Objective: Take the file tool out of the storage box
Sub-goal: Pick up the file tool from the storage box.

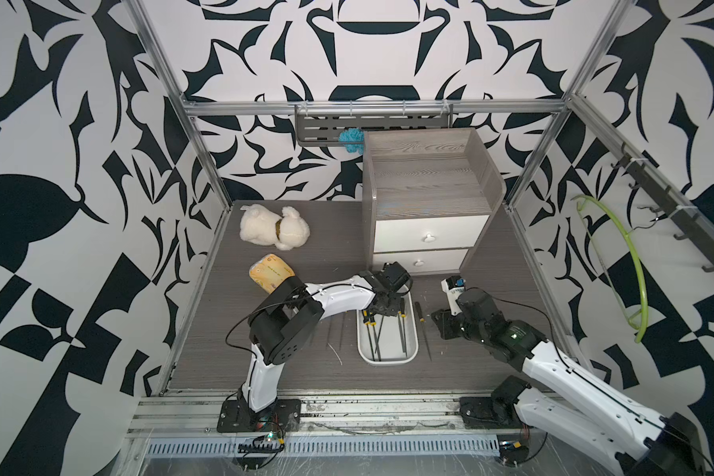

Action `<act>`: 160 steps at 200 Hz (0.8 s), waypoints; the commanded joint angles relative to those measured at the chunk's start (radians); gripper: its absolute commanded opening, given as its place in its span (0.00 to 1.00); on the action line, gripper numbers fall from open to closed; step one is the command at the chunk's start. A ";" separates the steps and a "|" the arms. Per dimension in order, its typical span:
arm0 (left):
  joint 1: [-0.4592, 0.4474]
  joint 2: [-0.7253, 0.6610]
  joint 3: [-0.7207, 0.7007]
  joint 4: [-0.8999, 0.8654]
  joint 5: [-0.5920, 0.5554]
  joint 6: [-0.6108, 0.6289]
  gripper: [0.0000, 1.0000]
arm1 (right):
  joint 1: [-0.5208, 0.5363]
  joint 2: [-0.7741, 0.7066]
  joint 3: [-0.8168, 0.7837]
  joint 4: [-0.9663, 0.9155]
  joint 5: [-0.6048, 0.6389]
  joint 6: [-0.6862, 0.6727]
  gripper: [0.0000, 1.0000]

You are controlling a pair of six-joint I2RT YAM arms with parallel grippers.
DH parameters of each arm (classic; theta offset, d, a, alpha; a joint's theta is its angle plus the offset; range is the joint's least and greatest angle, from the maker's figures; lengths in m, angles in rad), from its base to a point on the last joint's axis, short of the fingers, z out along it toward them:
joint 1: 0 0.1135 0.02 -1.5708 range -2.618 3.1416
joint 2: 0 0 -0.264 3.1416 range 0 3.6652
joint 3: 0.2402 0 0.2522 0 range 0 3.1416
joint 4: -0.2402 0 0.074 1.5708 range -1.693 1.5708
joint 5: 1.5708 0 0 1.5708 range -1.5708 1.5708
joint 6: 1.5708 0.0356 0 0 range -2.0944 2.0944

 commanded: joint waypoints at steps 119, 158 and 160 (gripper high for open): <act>-0.001 -0.760 -0.398 0.396 0.011 0.031 0.07 | 0.006 -0.013 -0.097 0.505 -0.518 0.232 0.35; 0.002 -0.801 -0.446 0.401 -0.035 0.069 0.07 | 0.191 0.112 -0.057 0.592 -0.412 0.221 0.40; 0.002 -0.800 -0.447 0.402 -0.033 0.069 0.07 | 0.204 0.118 -0.054 0.591 -0.403 0.217 0.40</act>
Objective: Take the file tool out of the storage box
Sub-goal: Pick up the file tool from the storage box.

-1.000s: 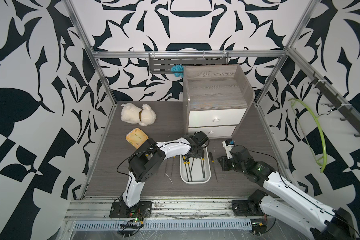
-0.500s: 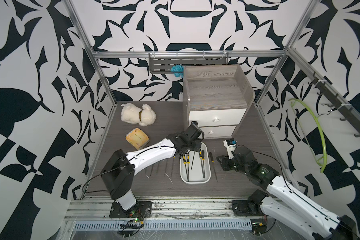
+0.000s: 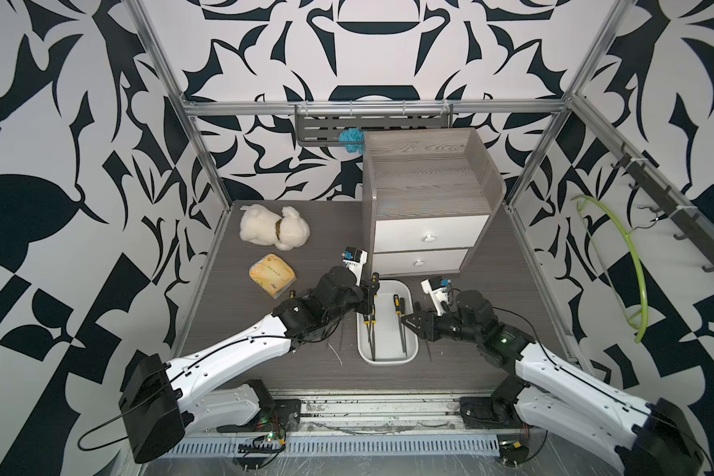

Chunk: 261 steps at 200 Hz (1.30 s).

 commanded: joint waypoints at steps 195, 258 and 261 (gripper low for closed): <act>0.002 0.032 -0.003 0.046 0.011 -0.023 0.14 | 0.221 0.331 0.142 0.366 0.089 0.009 0.00; 0.001 -0.003 -0.028 0.064 0.015 -0.022 0.82 | 0.219 0.118 0.196 -0.222 0.327 0.000 0.00; 0.001 -0.005 -0.029 0.063 0.015 -0.022 0.82 | 0.221 0.104 0.208 -0.277 0.348 -0.003 0.00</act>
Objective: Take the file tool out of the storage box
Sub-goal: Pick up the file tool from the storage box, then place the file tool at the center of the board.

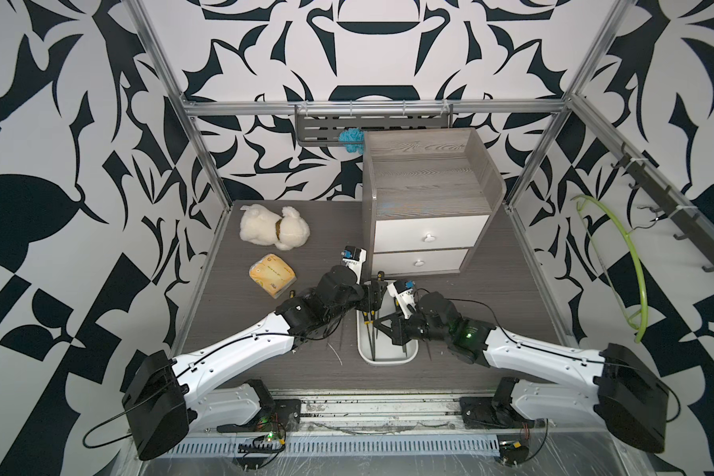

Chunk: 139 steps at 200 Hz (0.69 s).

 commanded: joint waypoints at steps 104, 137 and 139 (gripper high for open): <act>-0.006 0.064 0.079 -0.094 0.113 0.036 0.82 | -0.197 0.107 0.288 -1.163 0.233 -0.150 0.00; -0.007 0.086 0.082 -0.084 0.145 0.029 0.82 | -0.299 0.247 0.307 -1.136 0.131 -0.235 0.00; -0.007 0.085 0.082 -0.083 0.147 0.029 0.82 | -0.301 0.259 0.307 -1.132 0.123 -0.240 0.00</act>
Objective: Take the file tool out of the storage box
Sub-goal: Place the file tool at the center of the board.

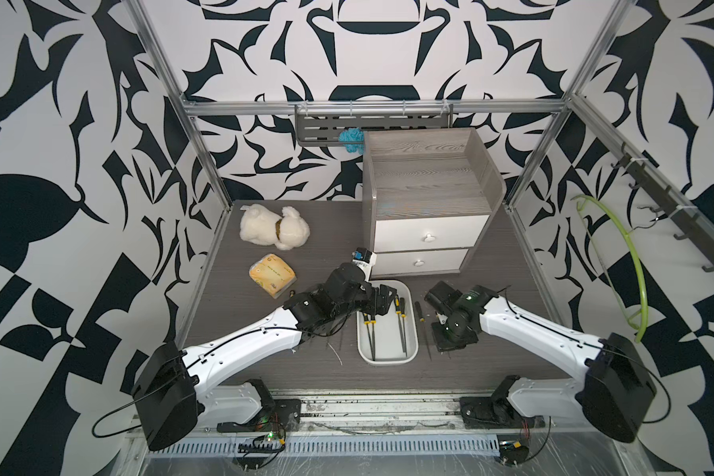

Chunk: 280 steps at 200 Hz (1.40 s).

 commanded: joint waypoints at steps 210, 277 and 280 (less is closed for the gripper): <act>-0.013 0.126 0.066 -0.048 0.080 -0.017 0.83 | -0.136 0.305 0.045 0.094 -0.003 -0.136 0.09; -0.014 0.221 0.125 -0.118 0.070 -0.023 0.81 | -0.134 0.268 0.048 0.092 0.004 -0.137 0.21; -0.014 0.228 0.129 -0.122 0.070 -0.023 0.80 | -0.135 0.260 0.048 0.094 0.004 -0.137 0.21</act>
